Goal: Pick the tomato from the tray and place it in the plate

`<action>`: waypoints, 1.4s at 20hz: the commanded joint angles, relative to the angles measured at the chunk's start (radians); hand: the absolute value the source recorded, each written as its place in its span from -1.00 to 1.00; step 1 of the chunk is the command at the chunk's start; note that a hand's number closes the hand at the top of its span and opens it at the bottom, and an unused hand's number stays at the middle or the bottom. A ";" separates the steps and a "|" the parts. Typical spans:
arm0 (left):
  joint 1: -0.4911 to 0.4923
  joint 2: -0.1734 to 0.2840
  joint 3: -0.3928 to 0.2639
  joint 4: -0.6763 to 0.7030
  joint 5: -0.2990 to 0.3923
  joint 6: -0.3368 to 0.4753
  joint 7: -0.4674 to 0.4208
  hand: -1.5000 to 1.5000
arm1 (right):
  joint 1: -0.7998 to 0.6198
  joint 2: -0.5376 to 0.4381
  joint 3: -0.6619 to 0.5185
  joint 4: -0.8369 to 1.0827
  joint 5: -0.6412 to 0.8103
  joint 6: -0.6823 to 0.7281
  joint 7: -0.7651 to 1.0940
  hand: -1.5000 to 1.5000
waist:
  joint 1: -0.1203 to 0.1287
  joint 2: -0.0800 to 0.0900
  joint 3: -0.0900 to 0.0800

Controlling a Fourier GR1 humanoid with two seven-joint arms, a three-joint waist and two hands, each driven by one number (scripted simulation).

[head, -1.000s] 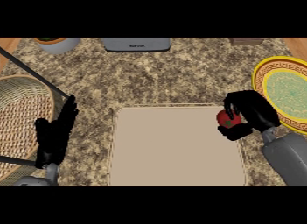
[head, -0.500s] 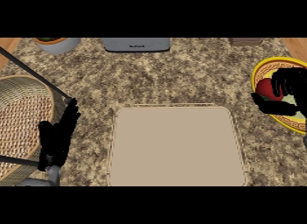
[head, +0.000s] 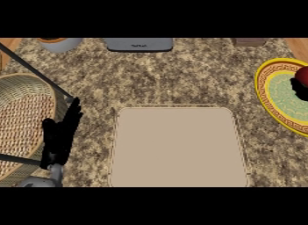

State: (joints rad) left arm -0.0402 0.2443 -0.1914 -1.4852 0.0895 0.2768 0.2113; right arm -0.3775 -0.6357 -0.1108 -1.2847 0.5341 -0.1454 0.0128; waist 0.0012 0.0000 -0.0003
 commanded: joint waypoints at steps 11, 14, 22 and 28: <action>-0.018 -0.051 0.001 0.038 -0.063 0.004 -0.006 0.00 | -0.299 -0.082 -0.088 0.742 0.086 -0.002 -0.280 1.00 | 0.030 0.012 0.002; -0.009 -0.010 0.025 -0.003 -0.045 -0.025 0.021 0.00 | -0.320 -0.089 -0.074 0.835 0.098 0.069 -0.298 1.00 | 0.040 0.014 0.003; -0.056 -0.053 0.023 0.069 -0.056 -0.014 -0.007 0.00 | -0.362 -0.082 -0.022 1.046 0.170 0.182 -0.353 -1.00 | 0.045 0.021 0.004; -0.062 -0.041 0.042 0.063 -0.055 -0.019 0.006 0.00 | -0.339 -0.119 -0.089 1.068 0.103 0.228 -0.637 -1.00 | 0.035 0.019 0.006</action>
State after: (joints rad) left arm -0.0809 0.1956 -0.1735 -1.4556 0.0427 0.2501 0.2201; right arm -0.7245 -0.7539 -0.1647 -0.2421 0.6709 0.0671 -0.4907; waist 0.0401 0.0170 0.0041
